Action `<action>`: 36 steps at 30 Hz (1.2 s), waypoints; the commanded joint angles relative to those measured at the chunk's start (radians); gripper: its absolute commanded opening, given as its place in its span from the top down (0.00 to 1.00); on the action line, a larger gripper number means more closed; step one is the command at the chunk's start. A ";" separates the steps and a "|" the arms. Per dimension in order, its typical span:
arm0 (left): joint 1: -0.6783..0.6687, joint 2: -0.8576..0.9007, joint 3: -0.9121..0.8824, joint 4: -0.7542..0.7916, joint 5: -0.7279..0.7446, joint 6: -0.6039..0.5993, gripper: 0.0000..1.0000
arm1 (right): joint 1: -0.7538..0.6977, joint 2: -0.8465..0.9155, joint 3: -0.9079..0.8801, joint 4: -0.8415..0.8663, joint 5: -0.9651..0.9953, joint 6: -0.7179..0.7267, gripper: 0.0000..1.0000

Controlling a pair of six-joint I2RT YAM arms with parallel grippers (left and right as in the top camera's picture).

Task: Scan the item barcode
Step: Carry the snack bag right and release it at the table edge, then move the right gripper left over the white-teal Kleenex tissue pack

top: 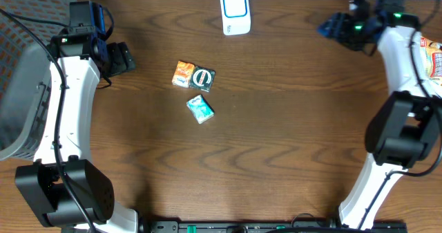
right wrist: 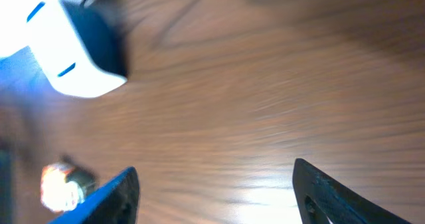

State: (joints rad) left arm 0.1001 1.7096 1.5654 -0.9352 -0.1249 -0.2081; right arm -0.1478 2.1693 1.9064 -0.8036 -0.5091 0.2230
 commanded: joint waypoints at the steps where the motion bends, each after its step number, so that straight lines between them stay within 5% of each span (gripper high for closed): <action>1: 0.002 0.010 -0.005 -0.002 0.002 0.009 0.03 | 0.103 -0.014 0.010 -0.010 -0.039 0.038 0.30; 7: 0.002 0.010 -0.005 -0.002 0.002 0.009 0.03 | 0.253 -0.014 0.010 0.019 0.146 0.039 0.01; 14: 0.002 0.010 -0.005 -0.002 0.002 0.009 0.02 | 0.430 -0.009 0.010 0.061 0.248 0.038 0.02; 20: 0.002 0.010 -0.005 -0.002 0.002 0.009 0.02 | 0.531 -0.007 0.010 0.093 0.272 0.043 0.23; 36: 0.002 0.010 -0.005 -0.002 0.002 0.009 0.02 | 0.725 -0.007 0.010 0.014 0.271 0.042 0.27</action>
State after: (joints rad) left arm 0.1001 1.7096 1.5654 -0.9352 -0.1249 -0.2081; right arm 0.5591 2.1693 1.9064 -0.7757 -0.2459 0.2600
